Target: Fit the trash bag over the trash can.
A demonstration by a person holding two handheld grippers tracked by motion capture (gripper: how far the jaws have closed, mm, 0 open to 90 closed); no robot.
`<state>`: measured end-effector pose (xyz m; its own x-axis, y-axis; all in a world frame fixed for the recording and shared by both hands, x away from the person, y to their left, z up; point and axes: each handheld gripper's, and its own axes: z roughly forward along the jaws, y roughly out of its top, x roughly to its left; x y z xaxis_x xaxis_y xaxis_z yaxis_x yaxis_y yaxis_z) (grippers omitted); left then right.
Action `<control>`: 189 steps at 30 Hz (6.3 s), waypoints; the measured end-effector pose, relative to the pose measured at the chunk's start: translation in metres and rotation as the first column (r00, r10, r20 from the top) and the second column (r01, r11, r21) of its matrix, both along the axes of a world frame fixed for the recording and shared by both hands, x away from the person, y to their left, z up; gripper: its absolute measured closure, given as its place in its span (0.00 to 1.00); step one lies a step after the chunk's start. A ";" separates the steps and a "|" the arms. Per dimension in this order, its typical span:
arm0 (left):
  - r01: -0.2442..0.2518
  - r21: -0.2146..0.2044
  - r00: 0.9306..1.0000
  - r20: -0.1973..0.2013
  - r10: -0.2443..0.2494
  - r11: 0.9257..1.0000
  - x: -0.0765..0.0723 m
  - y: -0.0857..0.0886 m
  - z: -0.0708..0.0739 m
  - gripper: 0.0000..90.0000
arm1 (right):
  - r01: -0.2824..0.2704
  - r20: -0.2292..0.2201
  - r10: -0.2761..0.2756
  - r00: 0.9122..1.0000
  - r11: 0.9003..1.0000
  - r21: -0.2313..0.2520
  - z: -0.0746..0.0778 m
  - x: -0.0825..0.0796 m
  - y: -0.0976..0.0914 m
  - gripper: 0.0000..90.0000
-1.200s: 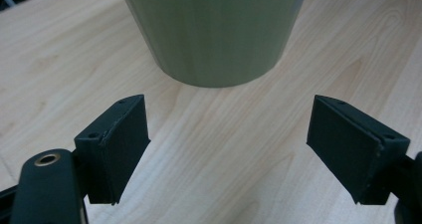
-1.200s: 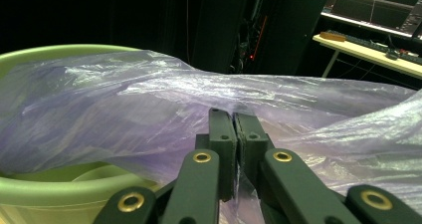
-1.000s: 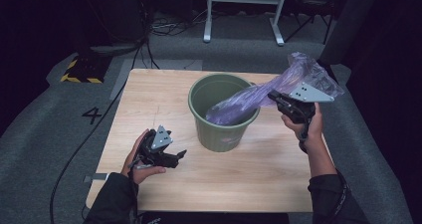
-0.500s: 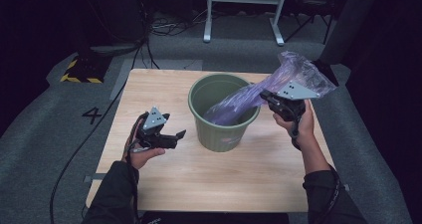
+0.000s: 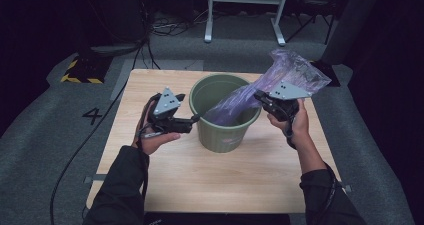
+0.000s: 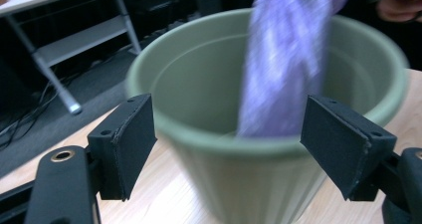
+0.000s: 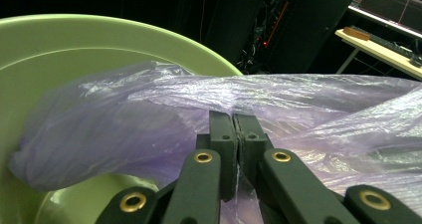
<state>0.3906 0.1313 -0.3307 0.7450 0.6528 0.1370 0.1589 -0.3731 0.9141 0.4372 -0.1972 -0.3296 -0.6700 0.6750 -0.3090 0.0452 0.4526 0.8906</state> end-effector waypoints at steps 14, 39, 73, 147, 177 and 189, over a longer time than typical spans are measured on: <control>0.068 0.071 0.998 -0.006 -0.068 0.995 0.014 -0.060 0.005 0.23 | -0.022 0.017 0.022 1.000 0.999 -0.025 0.000 -0.005 0.009 0.99; 0.024 0.177 0.999 0.022 -0.028 0.984 0.029 -0.077 0.002 0.89 | -0.118 0.036 0.119 0.992 0.992 -0.039 0.008 -0.021 0.027 0.92; -0.036 0.141 0.999 0.030 0.032 0.989 0.035 -0.064 -0.002 0.98 | 0.075 0.039 -0.081 0.996 0.989 0.124 0.010 -0.027 -0.074 0.19; -0.047 0.111 0.997 0.069 0.039 0.993 0.012 -0.032 0.000 1.00 | -0.112 0.103 0.102 0.989 0.990 0.090 0.019 -0.069 -0.031 0.25; 0.046 -0.042 0.997 0.058 -0.043 0.998 -0.032 -0.027 0.014 0.22 | -0.311 0.089 0.309 0.947 0.950 0.009 0.009 -0.087 0.023 0.99; 0.120 -0.098 0.992 0.060 -0.114 0.988 -0.036 -0.068 0.034 0.23 | -0.327 0.060 0.328 0.943 0.945 -0.028 -0.003 -0.086 0.032 0.98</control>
<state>0.3542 0.0637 -0.2963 0.8105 0.5741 0.1163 0.0692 -0.2909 0.9542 0.3517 -0.1650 -0.3326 -0.8320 0.4158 -0.3673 -0.1637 0.4486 0.8786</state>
